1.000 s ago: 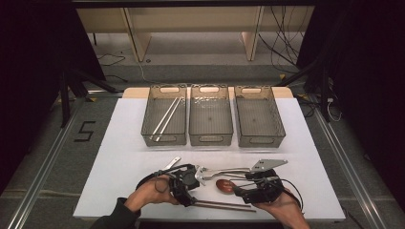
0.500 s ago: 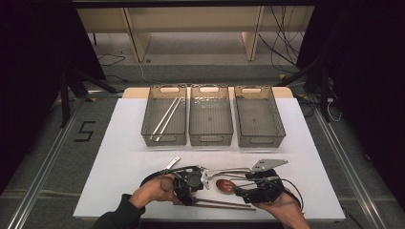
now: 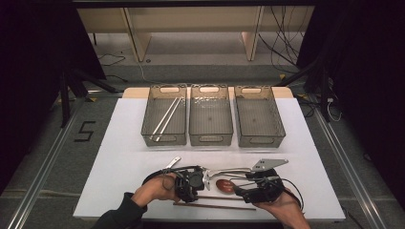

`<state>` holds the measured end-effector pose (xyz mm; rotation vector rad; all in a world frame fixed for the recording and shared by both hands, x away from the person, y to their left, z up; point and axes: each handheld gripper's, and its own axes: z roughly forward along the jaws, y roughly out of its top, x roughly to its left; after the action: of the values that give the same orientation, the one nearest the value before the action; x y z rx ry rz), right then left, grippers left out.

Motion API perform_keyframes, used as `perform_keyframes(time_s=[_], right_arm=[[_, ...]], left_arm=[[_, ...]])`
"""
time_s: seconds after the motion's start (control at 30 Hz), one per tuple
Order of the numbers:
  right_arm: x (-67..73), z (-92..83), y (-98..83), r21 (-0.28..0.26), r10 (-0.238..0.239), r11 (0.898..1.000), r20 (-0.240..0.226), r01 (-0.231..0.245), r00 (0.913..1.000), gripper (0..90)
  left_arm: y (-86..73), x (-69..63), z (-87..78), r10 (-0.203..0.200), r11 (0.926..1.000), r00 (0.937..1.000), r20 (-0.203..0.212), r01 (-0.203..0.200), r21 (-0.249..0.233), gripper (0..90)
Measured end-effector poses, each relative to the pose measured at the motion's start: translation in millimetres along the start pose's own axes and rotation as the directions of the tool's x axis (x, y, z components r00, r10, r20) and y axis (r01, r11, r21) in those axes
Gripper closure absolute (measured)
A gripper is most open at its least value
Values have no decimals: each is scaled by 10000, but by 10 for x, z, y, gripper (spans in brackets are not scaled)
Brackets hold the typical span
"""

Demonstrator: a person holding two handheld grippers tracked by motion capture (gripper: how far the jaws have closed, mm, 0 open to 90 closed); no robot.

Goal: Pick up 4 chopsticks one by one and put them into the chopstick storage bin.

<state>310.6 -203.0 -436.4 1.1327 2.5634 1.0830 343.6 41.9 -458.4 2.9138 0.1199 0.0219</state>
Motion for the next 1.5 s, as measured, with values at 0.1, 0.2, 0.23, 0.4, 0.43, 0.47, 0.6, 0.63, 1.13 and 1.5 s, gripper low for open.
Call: perform_keyframes(time_s=[0.1, 0.2, 0.23, 0.4, 0.43, 0.47, 0.6, 0.63, 1.13, 1.5], right_arm=[[2, 2, 1, 18, 2, 10000, -14, -2, 10000, 312], [3, 1, 2, 3, 9, 10000, -13, -9, 10000, 313], [4, 0, 3, 2, 26, 10000, -9, -26, 10000, 313], [-1, -3, 2, 1, 14, 10000, -31, -14, 10000, 314], [-2, -4, 3, -5, 4, 10000, -35, -4, 10000, 314], [-1, -5, 3, -6, 23, 10000, -32, -23, 10000, 314], [-3, -18, 5, -24, 102, 9999, -53, -102, 9999, 314], [-7, -16, 3, -49, 53, 10000, -25, -53, 10000, 314], [-56, -132, 8, -945, 223, 9954, 387, -186, 9990, 310], [-83, -242, -20, -2081, 399, 9778, 776, -229, 9962, 306]], left_arm=[[18, -5, 1, 210, 9997, 9998, -2, -210, 116, 804], [30, -15, 4, 338, 9993, 9994, -7, -337, 165, 827], [30, -16, 4, 361, 9992, 9993, -7, -361, 165, 830], [26, -26, 3, 635, 9979, 9980, -64, -634, 118, 835], [25, -25, -3, 705, 9974, 9975, -57, -704, 159, 836], [20, -27, -1, 693, 9976, 9976, -57, -692, 88, 836], [7, -35, -20, 801, 9968, 9967, -144, -801, 29, 837], [6, -37, -38, 836, 9965, 9964, -98, -836, 34, 838], [-126, -9, -343, 304, 9984, 9987, -412, -323, -455, 838], [-311, 156, -599, -967, 9907, 9908, -950, 866, -1053, 838]])
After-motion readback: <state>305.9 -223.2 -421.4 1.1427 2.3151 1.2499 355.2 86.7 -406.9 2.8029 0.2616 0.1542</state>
